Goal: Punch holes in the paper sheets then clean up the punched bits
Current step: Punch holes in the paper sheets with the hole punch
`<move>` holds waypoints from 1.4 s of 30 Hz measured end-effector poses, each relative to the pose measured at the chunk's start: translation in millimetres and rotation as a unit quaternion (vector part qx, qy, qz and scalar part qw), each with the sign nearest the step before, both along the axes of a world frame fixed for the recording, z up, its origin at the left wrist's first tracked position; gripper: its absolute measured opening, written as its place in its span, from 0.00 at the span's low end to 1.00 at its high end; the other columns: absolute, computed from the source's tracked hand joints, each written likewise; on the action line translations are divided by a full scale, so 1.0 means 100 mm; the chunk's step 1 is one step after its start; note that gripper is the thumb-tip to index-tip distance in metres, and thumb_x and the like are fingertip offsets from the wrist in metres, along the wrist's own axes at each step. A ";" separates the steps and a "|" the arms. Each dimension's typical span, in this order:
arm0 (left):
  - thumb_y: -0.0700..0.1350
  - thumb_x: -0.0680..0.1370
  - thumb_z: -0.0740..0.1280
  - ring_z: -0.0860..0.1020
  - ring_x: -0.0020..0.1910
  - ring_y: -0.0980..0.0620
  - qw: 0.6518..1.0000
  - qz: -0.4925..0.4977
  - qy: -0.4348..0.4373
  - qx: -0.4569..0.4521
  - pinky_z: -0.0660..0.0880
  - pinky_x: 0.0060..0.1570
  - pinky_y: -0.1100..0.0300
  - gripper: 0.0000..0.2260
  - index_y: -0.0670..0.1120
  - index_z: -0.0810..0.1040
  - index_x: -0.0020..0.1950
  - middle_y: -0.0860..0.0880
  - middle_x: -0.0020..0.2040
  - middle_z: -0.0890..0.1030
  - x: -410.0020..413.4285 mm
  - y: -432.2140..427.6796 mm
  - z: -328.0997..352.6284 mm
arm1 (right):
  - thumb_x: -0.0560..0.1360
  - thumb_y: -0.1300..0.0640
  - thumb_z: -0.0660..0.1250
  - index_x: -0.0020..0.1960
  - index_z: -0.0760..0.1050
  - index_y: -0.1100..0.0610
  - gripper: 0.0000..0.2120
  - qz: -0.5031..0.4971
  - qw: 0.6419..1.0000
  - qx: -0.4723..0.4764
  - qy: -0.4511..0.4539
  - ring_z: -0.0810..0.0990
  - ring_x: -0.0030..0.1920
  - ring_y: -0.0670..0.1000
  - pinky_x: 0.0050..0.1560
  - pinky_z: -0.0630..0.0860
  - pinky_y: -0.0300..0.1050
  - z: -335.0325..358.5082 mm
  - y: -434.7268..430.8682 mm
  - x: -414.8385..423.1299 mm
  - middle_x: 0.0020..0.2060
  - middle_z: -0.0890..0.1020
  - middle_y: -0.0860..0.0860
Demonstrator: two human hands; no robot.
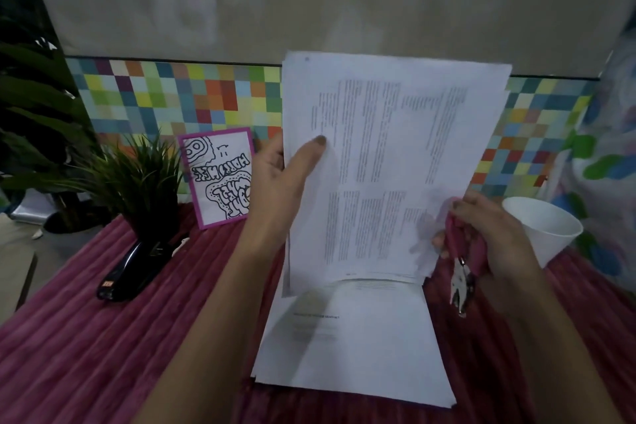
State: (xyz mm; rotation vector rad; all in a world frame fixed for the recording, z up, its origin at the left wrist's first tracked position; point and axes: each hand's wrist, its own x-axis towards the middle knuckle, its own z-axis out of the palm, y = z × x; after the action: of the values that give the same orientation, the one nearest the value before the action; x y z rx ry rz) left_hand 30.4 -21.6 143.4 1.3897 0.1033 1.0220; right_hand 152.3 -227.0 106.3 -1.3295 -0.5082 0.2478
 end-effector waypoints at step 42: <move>0.41 0.75 0.72 0.84 0.51 0.50 0.997 -0.033 0.065 0.000 0.81 0.50 0.54 0.10 0.46 0.83 0.56 0.51 0.52 0.86 0.20 0.14 -0.27 | 0.67 0.57 0.69 0.51 0.76 0.59 0.13 0.062 0.993 0.005 0.103 0.79 0.30 0.59 0.27 0.74 0.46 -0.44 0.04 0.15 0.39 0.76 0.61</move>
State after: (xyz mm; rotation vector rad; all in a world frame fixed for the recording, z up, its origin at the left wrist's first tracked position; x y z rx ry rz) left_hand 50.6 -7.2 116.1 1.4488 0.1526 0.8776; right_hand 167.0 -223.0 62.4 -1.2469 -0.4166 0.4795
